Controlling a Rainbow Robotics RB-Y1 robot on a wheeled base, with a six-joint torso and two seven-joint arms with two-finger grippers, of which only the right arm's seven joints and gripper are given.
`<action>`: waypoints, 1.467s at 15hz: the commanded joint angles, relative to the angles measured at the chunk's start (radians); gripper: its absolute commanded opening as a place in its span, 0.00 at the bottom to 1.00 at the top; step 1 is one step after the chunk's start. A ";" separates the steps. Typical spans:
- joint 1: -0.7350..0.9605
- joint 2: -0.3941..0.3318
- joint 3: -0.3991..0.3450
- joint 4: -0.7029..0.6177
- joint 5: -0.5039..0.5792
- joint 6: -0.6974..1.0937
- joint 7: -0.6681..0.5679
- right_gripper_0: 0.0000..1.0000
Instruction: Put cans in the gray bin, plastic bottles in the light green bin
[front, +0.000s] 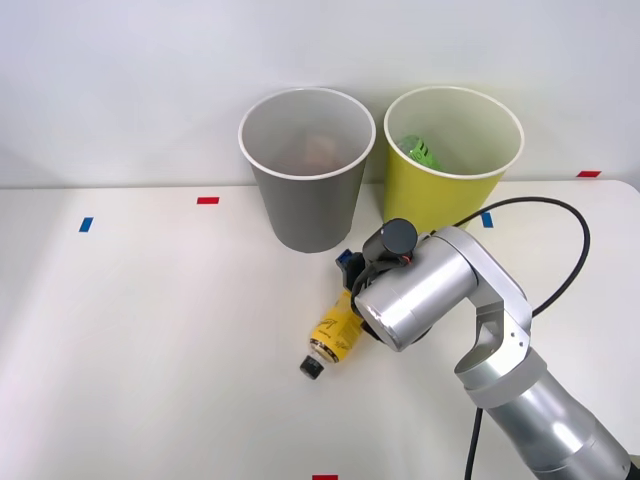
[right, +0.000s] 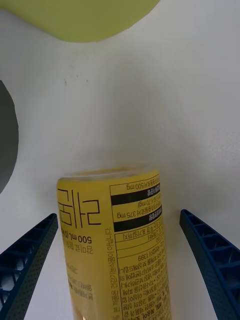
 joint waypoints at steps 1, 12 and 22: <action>0.000 0.029 -0.001 0.049 0.053 0.000 0.018 0.84; 0.002 0.026 -0.001 0.044 0.073 0.000 0.084 0.06; 0.042 0.032 -0.085 -0.232 0.021 0.141 0.679 0.00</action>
